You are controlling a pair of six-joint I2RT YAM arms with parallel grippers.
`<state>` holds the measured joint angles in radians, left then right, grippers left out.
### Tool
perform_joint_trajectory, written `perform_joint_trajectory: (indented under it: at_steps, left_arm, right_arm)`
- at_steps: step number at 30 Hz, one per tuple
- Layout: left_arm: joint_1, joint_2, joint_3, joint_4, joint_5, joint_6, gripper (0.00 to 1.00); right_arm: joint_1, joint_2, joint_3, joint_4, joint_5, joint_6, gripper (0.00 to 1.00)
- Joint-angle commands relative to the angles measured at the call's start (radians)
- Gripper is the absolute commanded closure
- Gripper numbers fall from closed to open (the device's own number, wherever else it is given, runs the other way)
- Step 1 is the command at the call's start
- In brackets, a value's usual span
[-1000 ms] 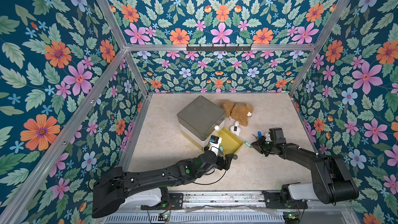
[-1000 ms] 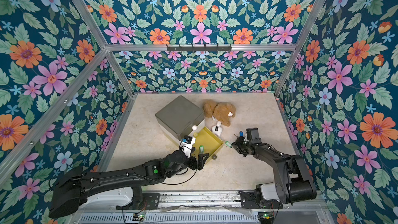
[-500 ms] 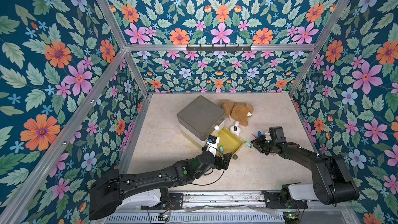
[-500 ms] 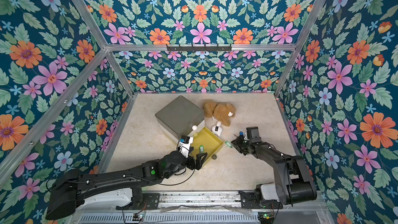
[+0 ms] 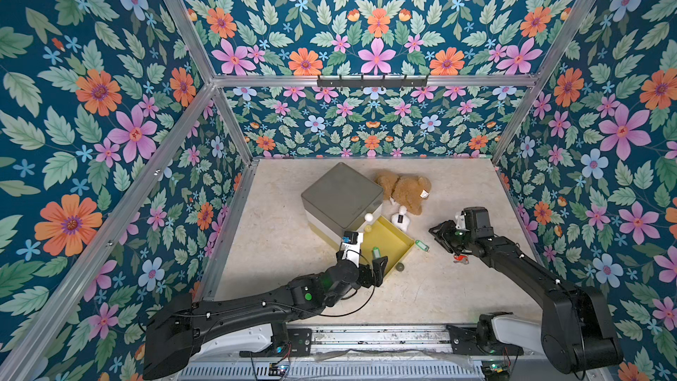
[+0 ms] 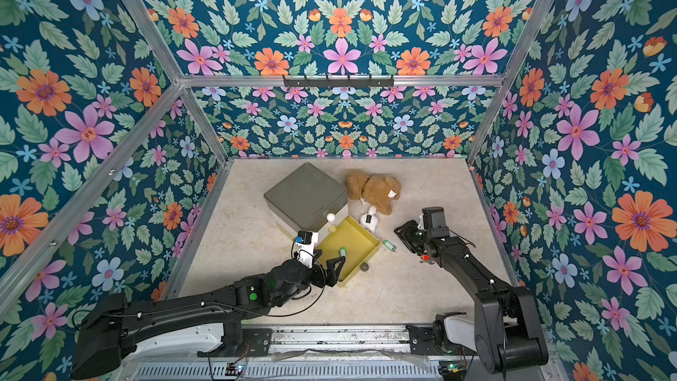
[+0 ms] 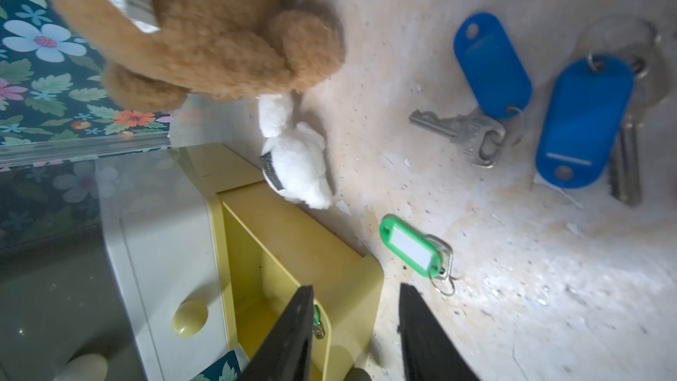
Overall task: Take the keys out of the drawer
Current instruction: Place the key at the center of the board, then pick up the key from the drawer.
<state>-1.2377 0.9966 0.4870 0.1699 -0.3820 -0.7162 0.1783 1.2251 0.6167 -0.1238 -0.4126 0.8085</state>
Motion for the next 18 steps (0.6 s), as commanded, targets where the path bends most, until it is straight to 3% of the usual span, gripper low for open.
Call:
perform_joint_trajectory:
  at_steps: [1,8,18]
  left_arm:
    - [0.000,-0.032,-0.019,-0.024,-0.071,-0.062,0.01]
    - [0.000,-0.124,-0.047,-0.094,-0.152,-0.120,0.01]
    - [0.000,-0.334,-0.096,-0.261,-0.258,-0.210,0.01]
  right_arm:
    - [0.009,-0.030,0.037,-0.074,0.021,-0.048,0.56]
    - [0.145,-0.035,0.168,-0.140,0.074,-0.088,0.56]
    - [0.408,0.169,0.341,-0.212,0.063,-0.165,0.55]
